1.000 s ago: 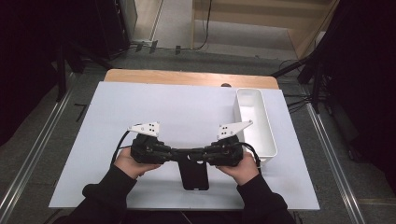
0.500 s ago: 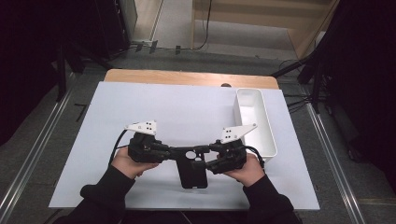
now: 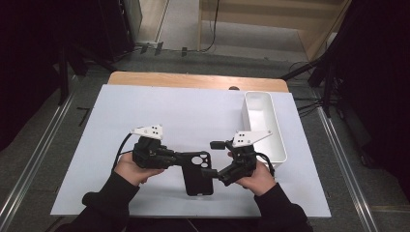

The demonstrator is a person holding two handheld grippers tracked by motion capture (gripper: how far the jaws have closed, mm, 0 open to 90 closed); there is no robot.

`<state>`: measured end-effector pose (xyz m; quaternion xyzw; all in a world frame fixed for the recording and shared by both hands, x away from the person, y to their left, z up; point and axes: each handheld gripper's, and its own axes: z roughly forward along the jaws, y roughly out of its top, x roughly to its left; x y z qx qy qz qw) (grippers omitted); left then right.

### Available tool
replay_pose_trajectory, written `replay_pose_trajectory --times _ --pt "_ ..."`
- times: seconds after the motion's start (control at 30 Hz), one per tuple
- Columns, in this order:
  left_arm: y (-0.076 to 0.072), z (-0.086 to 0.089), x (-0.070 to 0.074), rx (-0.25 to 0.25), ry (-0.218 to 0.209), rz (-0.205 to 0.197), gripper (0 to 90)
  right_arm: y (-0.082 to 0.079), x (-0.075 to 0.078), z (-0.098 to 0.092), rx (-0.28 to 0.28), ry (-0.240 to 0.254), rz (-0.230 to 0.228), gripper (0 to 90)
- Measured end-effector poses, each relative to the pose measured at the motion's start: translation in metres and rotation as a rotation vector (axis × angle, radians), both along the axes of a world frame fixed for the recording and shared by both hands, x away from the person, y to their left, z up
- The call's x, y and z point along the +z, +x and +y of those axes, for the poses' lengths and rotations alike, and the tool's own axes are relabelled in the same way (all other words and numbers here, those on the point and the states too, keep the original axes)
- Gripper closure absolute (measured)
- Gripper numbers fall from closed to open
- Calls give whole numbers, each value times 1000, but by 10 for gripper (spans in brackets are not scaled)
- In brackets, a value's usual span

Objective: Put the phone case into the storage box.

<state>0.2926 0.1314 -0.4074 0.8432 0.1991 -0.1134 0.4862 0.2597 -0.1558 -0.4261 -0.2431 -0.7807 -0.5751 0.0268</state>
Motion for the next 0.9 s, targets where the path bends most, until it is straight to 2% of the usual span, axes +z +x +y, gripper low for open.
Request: replay_pose_trajectory --times 0.1,0.17,0.23,0.33,0.4,0.5,0.6,0.7,0.83,0.9 --pt "-1 1 2 19 2 0 805 -2 -4 1 -36 59 -55 0" --pt "-2 1 5 32 9 -8 805 -2 -4 0 -48 54 -46 0" --pt "-2 1 7 44 18 -10 805 -2 -4 0 -61 23 -47 0" --pt "-1 2 9 61 17 11 804 -2 -5 2 -84 -32 -26 0" --pt "-1 4 11 86 30 19 804 -2 -6 4 -83 -47 -15 0" --pt "0 5 14 117 24 27 803 -2 -7 7 -69 -90 -13 0" --pt "0 5 16 135 21 35 803 -4 -6 10 -75 -99 -30 0" --pt "-1 4 19 146 41 34 803 -4 -6 11 -90 -96 -34 0" --pt "-2 3 22 172 58 19 803 -4 -7 13 -101 -99 -20 0" --pt "-2 3 23 193 59 25 803 -4 -7 14 -107 -103 -18 0"
